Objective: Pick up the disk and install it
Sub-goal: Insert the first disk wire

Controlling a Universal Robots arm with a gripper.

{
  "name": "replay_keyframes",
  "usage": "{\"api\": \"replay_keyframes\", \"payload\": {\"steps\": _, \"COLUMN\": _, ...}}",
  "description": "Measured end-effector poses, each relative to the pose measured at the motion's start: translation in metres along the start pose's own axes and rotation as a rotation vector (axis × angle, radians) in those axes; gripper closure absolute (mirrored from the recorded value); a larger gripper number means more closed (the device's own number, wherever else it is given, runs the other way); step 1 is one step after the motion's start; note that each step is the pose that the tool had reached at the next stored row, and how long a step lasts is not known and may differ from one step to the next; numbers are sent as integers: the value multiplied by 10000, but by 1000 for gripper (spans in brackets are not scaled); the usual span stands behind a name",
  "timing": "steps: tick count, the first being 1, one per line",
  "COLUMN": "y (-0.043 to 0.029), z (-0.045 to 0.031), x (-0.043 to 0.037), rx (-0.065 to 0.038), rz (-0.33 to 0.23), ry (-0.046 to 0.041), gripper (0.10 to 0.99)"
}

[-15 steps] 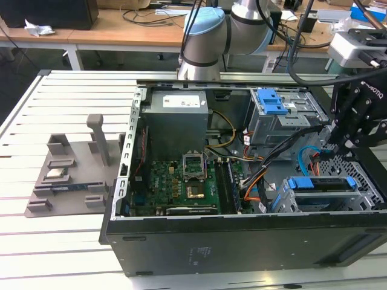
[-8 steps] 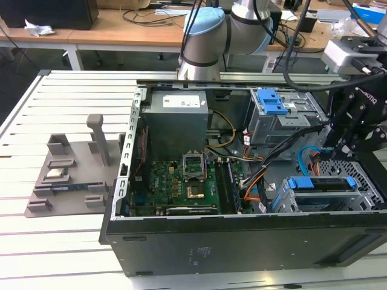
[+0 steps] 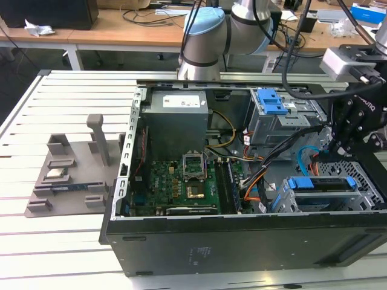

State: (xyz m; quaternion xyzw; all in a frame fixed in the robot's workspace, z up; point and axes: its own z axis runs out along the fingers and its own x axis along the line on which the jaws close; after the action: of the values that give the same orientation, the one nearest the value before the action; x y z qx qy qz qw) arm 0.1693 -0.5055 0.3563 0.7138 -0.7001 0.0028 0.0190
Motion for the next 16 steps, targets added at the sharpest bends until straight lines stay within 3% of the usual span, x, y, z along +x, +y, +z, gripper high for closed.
{"api": "replay_keyframes", "payload": {"steps": 2, "y": 2, "z": 6, "x": 129, "rx": 1, "rz": -1, "ry": 19, "gripper": 918}}
{"api": "replay_keyframes", "payload": {"steps": 5, "y": 2, "z": 42, "x": 194, "rx": 0, "rz": -1, "ry": 23, "gripper": 918}}
{"api": "replay_keyframes", "payload": {"steps": 8, "y": -18, "z": 93, "x": 216, "rx": -1, "rz": 0, "ry": 26, "gripper": 918}}
{"api": "replay_keyframes", "payload": {"steps": 16, "y": -44, "z": 120, "x": 257, "rx": -2, "rz": -1, "ry": 26, "gripper": 918}}
